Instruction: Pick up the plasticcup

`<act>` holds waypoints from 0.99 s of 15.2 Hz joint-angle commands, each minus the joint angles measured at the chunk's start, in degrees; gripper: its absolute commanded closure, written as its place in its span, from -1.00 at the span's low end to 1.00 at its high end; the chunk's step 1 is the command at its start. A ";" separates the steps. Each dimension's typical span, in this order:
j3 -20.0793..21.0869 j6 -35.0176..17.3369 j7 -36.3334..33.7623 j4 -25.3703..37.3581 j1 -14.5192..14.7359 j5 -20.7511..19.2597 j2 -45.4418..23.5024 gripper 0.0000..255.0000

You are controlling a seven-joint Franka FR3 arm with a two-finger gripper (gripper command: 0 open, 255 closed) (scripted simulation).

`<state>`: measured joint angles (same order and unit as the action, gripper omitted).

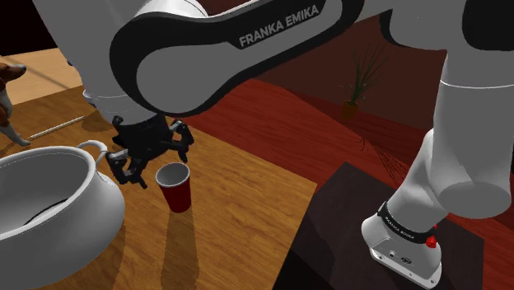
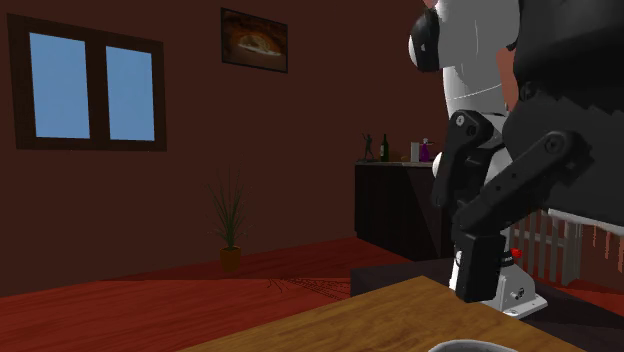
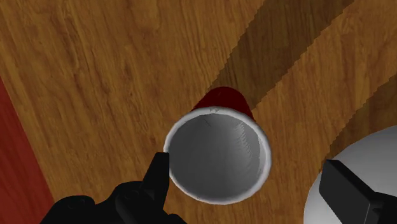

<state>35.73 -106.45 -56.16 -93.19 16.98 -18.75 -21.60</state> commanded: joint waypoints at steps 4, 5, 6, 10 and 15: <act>-0.78 -1.38 -1.85 1.70 1.86 -2.22 -3.92 -1.00; -0.87 -2.02 -2.02 1.25 1.87 -2.40 -4.16 -1.00; -0.97 -2.65 -2.19 0.81 1.89 -2.59 -4.40 -1.00; -1.13 -3.63 -2.47 0.14 1.93 -2.91 -4.81 -1.00; -1.13 -3.63 -2.49 0.14 1.94 -2.91 -4.81 1.00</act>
<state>34.62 -110.10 -58.64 -93.02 18.93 -21.66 -26.38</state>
